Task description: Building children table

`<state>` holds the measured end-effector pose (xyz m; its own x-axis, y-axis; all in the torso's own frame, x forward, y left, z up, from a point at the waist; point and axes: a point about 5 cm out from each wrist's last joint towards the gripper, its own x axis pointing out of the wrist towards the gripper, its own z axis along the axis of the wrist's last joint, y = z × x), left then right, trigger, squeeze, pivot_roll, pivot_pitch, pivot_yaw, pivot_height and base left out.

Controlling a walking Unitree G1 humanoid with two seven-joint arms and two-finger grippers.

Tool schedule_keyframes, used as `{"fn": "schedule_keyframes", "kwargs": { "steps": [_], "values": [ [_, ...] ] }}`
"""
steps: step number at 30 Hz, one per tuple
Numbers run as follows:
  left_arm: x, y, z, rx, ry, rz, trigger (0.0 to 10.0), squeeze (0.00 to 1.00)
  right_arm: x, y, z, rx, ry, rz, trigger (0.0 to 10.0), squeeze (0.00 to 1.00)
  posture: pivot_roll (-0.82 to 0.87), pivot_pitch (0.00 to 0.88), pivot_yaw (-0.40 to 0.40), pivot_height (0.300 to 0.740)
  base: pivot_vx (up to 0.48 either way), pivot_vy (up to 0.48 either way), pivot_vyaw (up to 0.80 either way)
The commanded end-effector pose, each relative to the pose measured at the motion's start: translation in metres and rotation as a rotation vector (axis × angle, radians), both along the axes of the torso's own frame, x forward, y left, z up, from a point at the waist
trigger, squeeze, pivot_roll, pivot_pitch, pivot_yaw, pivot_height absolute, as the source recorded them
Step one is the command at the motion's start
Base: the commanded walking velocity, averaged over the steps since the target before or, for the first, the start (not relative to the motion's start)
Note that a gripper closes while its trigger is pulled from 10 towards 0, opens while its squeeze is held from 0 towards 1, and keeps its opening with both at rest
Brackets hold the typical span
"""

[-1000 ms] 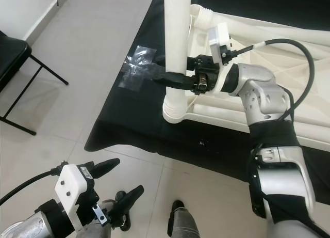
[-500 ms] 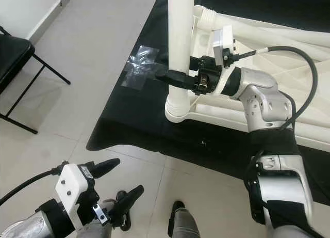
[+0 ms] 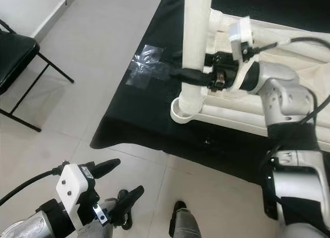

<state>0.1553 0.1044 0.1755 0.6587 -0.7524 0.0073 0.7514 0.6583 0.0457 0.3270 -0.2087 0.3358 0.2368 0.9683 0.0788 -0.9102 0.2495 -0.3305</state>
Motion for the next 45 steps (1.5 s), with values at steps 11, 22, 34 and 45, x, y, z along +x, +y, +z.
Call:
{"fn": "schedule_keyframes", "kwargs": {
  "steps": [11,22,34,45],
  "values": [
    [-0.003,0.000,-0.008,0.014,0.048,-0.020,10.0,0.00,0.005,0.007,0.014,0.136,-0.088,-0.103,10.0,0.00,0.02,0.369,0.008,0.740,0.000,0.000,0.00],
    [-0.003,0.000,-0.009,0.014,0.051,-0.025,10.0,0.00,0.009,0.009,0.007,0.332,-0.073,-0.242,10.0,0.00,0.02,0.367,0.013,0.740,0.000,0.000,0.00],
    [0.000,0.002,-0.009,0.012,0.048,-0.021,10.0,0.00,-0.011,-0.008,0.004,0.272,-0.117,-0.366,10.0,0.00,0.01,0.369,0.014,0.740,0.000,0.000,0.00],
    [0.002,0.004,-0.011,0.017,0.048,-0.021,10.0,0.00,-0.028,-0.014,0.005,0.273,-0.131,-0.388,10.0,0.00,0.00,0.360,0.029,0.740,0.000,0.000,0.00]
  ]
}}
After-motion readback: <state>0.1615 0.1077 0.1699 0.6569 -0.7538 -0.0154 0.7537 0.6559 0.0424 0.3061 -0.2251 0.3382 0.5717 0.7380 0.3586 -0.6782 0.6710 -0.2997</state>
